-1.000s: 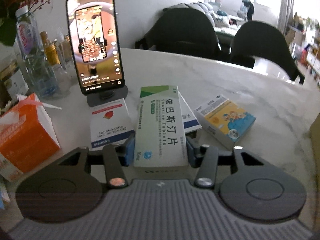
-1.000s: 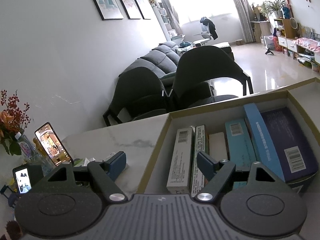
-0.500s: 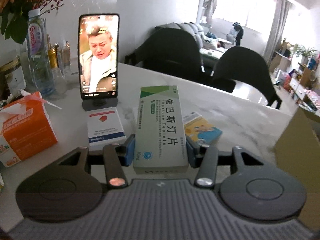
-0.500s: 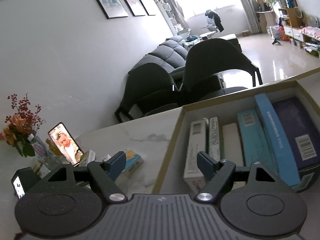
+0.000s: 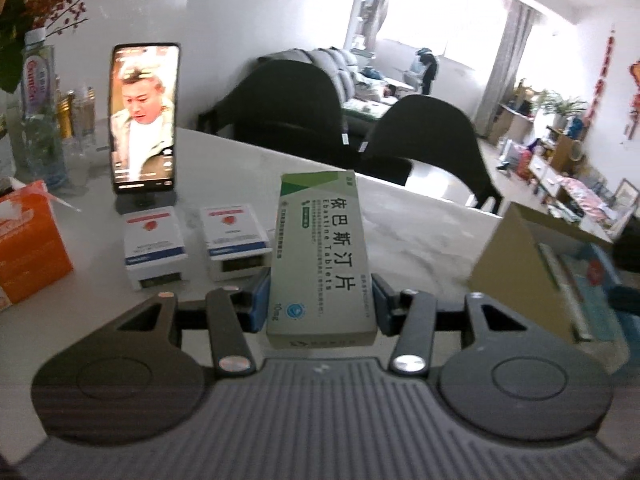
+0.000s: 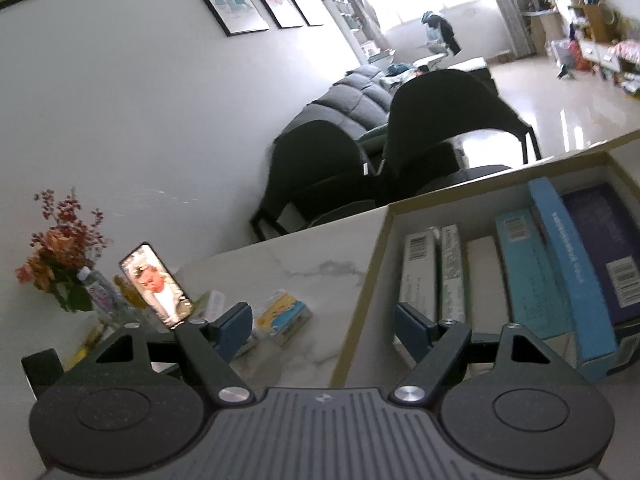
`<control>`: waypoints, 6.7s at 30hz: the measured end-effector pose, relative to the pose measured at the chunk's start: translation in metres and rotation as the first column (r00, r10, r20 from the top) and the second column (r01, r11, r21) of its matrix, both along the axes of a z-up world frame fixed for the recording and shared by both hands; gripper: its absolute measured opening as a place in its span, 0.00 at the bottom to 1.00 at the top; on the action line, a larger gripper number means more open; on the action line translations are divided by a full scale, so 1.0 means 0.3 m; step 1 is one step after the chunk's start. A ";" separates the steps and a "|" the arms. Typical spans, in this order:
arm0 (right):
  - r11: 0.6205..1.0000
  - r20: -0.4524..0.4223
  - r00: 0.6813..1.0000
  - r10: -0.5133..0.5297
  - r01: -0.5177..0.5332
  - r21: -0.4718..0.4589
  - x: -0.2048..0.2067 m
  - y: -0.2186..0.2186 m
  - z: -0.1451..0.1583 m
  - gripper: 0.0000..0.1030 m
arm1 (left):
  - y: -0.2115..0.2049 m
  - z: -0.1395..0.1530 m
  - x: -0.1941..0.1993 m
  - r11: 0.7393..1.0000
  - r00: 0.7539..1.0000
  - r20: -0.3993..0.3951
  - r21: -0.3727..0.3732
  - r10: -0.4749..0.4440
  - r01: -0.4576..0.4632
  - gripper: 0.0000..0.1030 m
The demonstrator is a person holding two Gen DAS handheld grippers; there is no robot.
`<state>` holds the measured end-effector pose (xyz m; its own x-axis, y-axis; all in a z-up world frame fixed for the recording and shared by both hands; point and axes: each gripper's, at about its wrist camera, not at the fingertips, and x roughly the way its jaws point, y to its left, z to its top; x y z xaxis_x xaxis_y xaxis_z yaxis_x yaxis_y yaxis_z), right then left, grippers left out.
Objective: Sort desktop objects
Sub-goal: 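Lift the Ebastine box and carry it toward the cardboard box with the left tool, then lower the Ebastine box into the cardboard box with the left tool while the right tool holds a box, then lower the white barcode box into the cardboard box and open the right tool, then move the left tool toward the white boxes with red logo, then close the left tool on the white Cefaclor box with red strawberry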
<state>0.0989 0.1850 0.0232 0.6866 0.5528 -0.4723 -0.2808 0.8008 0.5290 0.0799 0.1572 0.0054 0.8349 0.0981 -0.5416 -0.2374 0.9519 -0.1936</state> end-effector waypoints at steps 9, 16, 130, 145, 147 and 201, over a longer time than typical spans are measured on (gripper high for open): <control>0.974 -0.095 0.986 0.139 -0.119 0.194 0.029 -0.026 -0.014 0.78 | -0.075 0.034 -0.037 0.991 0.992 0.040 -0.060 -0.119 0.121 0.46; 0.958 -0.144 0.974 0.175 -0.134 0.254 0.052 -0.042 -0.029 0.79 | -0.125 0.063 -0.065 0.969 0.974 0.085 -0.113 -0.210 0.218 0.47; 0.972 -0.002 0.973 -0.232 0.232 0.041 0.207 -0.601 -0.063 0.61 | -0.070 -0.047 -0.051 0.989 0.994 -0.019 -0.099 -0.109 0.107 0.84; 0.966 0.020 0.966 -0.258 0.258 0.003 0.104 -0.532 -0.049 0.85 | 0.064 -0.077 -0.053 0.976 0.985 -0.020 0.143 0.169 -0.164 1.00; 0.966 0.030 0.966 -0.259 0.259 -0.022 0.090 -0.517 -0.040 0.89 | 0.079 -0.084 -0.048 0.973 0.981 -0.030 0.142 0.190 -0.184 1.00; 0.964 0.044 0.966 -0.255 0.258 -0.071 -0.031 -0.420 -0.030 0.99 | 0.329 -0.242 0.174 0.890 0.877 -0.159 0.138 0.453 -0.435 0.56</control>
<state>0.0895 0.0589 0.0141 0.8172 0.3200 -0.4794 -0.0778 0.8854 0.4583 0.1320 0.2559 -0.0673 0.5792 0.4940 -0.6485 -0.6618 0.7494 -0.0202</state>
